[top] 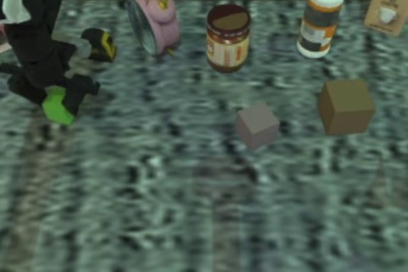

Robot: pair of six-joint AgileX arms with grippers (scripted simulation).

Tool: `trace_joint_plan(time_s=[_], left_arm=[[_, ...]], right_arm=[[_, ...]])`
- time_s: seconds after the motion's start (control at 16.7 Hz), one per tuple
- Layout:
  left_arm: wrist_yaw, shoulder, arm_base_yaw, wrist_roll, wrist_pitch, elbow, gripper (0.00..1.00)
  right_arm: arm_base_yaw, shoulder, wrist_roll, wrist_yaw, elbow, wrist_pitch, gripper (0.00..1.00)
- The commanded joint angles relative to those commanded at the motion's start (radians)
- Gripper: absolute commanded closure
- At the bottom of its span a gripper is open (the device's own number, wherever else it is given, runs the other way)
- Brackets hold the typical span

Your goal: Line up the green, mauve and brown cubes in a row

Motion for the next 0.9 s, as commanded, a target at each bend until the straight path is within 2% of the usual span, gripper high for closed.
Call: trace_joint_plan(time_s=[0.18, 0.24, 0.66, 0.9], left_arm=[[0.000, 0.000, 0.000, 0.000, 0.000, 0.000, 0.98], [0.000, 0.000, 0.000, 0.000, 0.000, 0.000, 1.00], [0.000, 0.000, 0.000, 0.000, 0.000, 0.000, 1.00], [0.007, -0.043, 0.005, -0.004, -0.052, 0.042, 1.00]], right_arm=[[0.000, 0.000, 0.000, 0.000, 0.000, 0.000, 0.00], [0.000, 0.000, 0.000, 0.000, 0.000, 0.000, 0.00], [0.000, 0.000, 0.000, 0.000, 0.000, 0.000, 0.00], [0.000, 0.000, 0.000, 0.000, 0.000, 0.000, 0.00]])
